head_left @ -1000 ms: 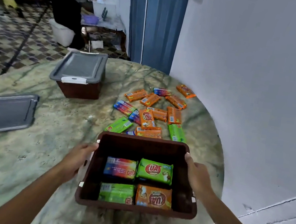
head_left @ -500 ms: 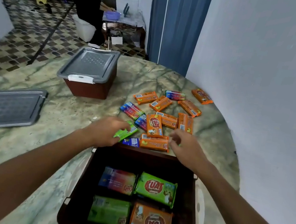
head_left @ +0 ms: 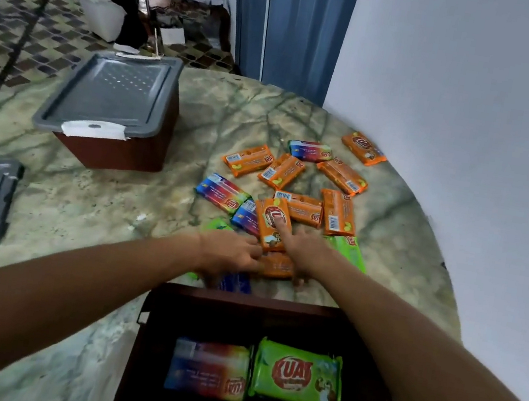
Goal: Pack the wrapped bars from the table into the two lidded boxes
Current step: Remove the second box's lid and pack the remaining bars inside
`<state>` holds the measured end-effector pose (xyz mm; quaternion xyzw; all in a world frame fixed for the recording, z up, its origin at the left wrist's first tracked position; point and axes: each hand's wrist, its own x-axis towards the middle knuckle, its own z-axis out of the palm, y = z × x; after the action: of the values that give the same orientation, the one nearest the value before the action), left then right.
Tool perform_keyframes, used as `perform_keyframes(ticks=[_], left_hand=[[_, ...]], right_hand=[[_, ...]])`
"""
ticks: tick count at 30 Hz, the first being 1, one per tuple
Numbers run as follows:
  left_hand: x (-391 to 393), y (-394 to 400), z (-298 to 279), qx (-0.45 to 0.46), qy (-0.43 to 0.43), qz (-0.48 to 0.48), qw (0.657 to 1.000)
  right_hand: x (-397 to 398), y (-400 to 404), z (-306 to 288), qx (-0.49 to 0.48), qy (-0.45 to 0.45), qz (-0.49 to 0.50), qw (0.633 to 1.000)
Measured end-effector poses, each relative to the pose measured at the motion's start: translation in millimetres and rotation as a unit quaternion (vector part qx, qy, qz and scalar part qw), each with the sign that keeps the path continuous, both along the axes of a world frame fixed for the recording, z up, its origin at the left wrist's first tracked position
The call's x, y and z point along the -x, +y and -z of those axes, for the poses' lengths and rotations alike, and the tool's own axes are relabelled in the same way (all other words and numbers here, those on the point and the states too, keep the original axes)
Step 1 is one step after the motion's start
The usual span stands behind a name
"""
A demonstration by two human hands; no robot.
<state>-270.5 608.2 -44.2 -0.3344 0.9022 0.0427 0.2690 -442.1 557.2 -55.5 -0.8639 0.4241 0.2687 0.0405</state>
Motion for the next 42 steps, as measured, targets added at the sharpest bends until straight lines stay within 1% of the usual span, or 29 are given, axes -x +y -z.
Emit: perform_keyframes(ticks=[2,4,6,8,10,12,15,18,20,23,26,27,30,34,37,42], left_hand=[[0.1,2.6,1.7,-0.006,0.001,0.019,1.000],[0.6,2.7,2.7,-0.005,0.006,0.032,0.999],[2.0,1.9,-0.1,-0.011,0.007,0.025,1.000],[4.1,0.2,-9.9,-0.020,0.016,-0.005,1.000],[2.8,-2.0,-27.3,-0.020,0.043,-0.051,0.998],[-2.7,-3.6,-52.3,0.009,0.069,-0.089,0.994],[-15.4,7.5,-89.1,0.082,0.119,-0.160,0.977],[-18.6,38.9,-113.7,0.146,0.174,-0.200,0.953],[-12.1,69.7,-124.0,0.156,0.180,-0.208,0.949],[7.3,122.0,-126.0,0.109,0.150,-0.215,0.959],[27.9,161.8,-106.7,0.052,0.094,-0.215,0.971],[33.4,170.9,-97.6,0.041,0.072,-0.216,0.973],[41.3,186.3,-72.7,0.014,0.034,-0.219,0.975],[48.8,197.1,-50.2,0.015,0.003,-0.205,0.979],[49.5,202.2,-35.3,0.010,-0.007,-0.195,0.981],[38.2,199.3,-29.5,-0.032,0.021,-0.209,0.977]], right_hand=[[-0.5,-1.3,0.3,0.000,-0.006,-0.009,1.000],[3.0,-2.4,0.5,-0.007,-0.030,-0.010,0.999],[7.2,-1.4,-3.6,-0.022,-0.054,0.002,0.998],[11.8,-1.5,-13.2,-0.053,-0.085,0.039,0.994],[16.1,-2.1,-32.0,-0.073,-0.110,0.073,0.989],[21.0,-1.6,-56.2,-0.059,-0.098,0.075,0.991],[32.8,12.1,-98.1,0.011,-0.075,0.060,0.995],[53.8,35.3,-133.3,0.068,-0.108,0.062,0.990],[69.9,57.1,-153.3,0.072,-0.140,0.062,0.986],[89.4,99.0,-173.4,0.036,-0.141,0.028,0.989],[98.7,139.3,-167.9,-0.031,-0.131,-0.005,0.991],[99.9,150.9,-160.6,-0.038,-0.129,-0.025,0.991],[100.5,179.0,-126.0,-0.026,-0.119,-0.085,0.989],[103.7,204.2,-89.7,-0.005,-0.127,-0.108,0.986],[105.0,214.8,-75.2,-0.014,-0.123,-0.118,0.985],[99.8,218.9,-62.2,-0.034,-0.042,-0.126,0.990]])
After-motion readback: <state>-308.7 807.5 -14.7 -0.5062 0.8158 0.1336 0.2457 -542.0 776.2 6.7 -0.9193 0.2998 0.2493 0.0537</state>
